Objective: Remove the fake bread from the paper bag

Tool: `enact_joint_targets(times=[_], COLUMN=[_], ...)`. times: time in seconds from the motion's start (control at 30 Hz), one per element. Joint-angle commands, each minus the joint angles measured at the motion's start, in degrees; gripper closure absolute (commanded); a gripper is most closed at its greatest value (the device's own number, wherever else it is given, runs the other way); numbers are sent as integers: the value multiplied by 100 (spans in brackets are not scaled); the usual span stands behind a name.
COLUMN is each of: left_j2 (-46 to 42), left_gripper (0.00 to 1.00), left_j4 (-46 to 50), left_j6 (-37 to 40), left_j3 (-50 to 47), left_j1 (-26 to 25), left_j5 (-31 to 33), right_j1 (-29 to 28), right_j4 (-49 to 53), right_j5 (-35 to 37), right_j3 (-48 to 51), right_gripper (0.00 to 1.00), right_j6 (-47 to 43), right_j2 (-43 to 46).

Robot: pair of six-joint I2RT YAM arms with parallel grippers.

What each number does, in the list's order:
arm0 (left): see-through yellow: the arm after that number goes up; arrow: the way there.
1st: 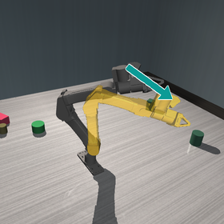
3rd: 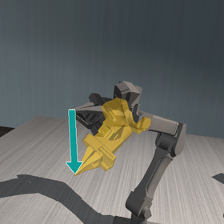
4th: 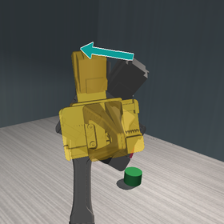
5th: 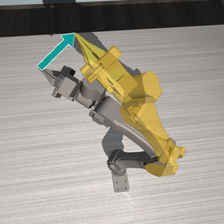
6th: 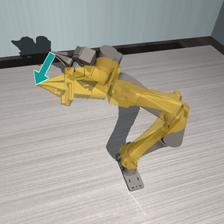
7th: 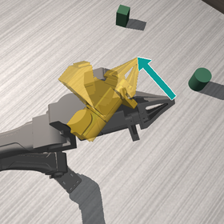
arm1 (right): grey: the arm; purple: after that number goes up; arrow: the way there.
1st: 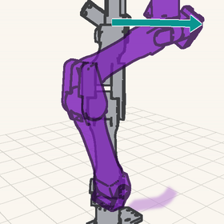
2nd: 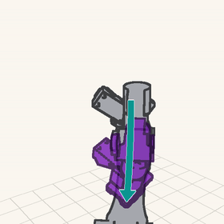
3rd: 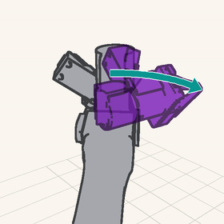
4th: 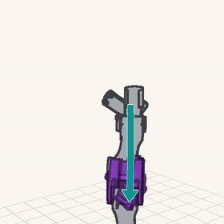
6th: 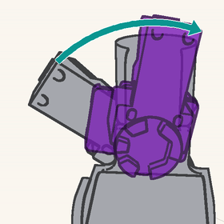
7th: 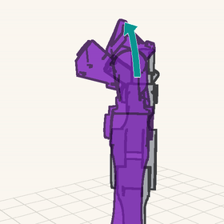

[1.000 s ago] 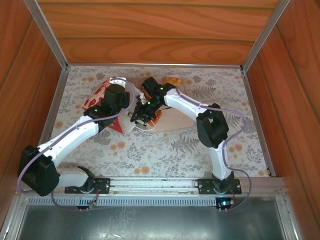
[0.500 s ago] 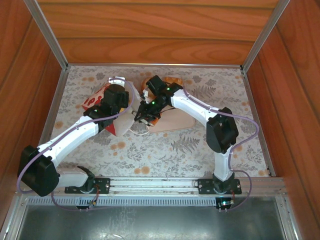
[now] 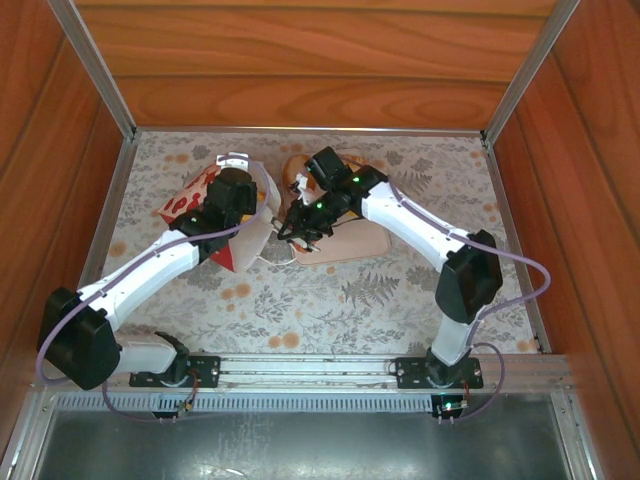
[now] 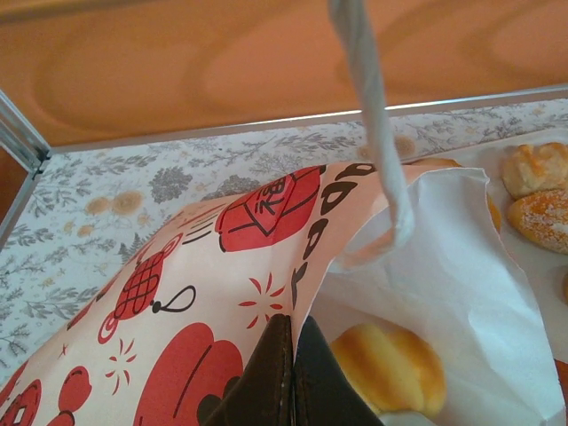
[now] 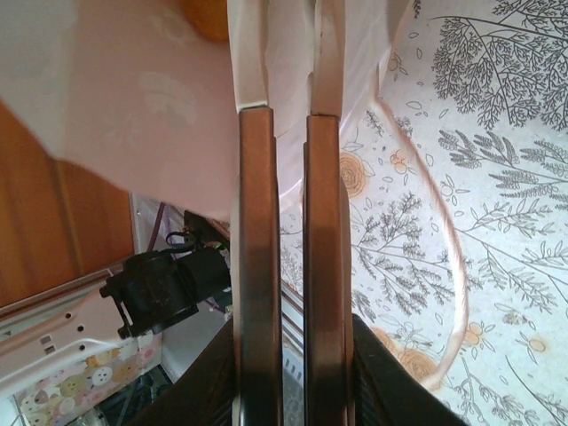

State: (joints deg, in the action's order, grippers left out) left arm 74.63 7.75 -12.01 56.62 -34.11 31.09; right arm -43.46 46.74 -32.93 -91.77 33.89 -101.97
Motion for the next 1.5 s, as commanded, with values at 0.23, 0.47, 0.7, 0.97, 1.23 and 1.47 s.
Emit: enact_joint_targets(times=[0.23,0.47,0.7,0.97,1.23,1.47], left_j2=[183,252,303,289,200,133], left_gripper=[100,100,100,100,100,100], left_j4=[225,278,400,429,431,431], left_j6=[-130,-157,-145,-126,-117,-133], left_j3=[395,455,507,500,487,446], left_j1=[17,53,115,124,124,124], left_j5=[377,389,374,363,305,264], right_j1=[56,279,584,1173,1721,1919], right_j4=[188,47,-55,-102,-407,-1040], right_j5=[301,260,176,368,361,154], right_j3=[557,1048,1409,1817,2465,2723], right_gripper=[88,88,88,87,87,87], right_j6=[-107,54,125,222,232,162], right_j2=[1152,1834,2484,3190,3072,2407])
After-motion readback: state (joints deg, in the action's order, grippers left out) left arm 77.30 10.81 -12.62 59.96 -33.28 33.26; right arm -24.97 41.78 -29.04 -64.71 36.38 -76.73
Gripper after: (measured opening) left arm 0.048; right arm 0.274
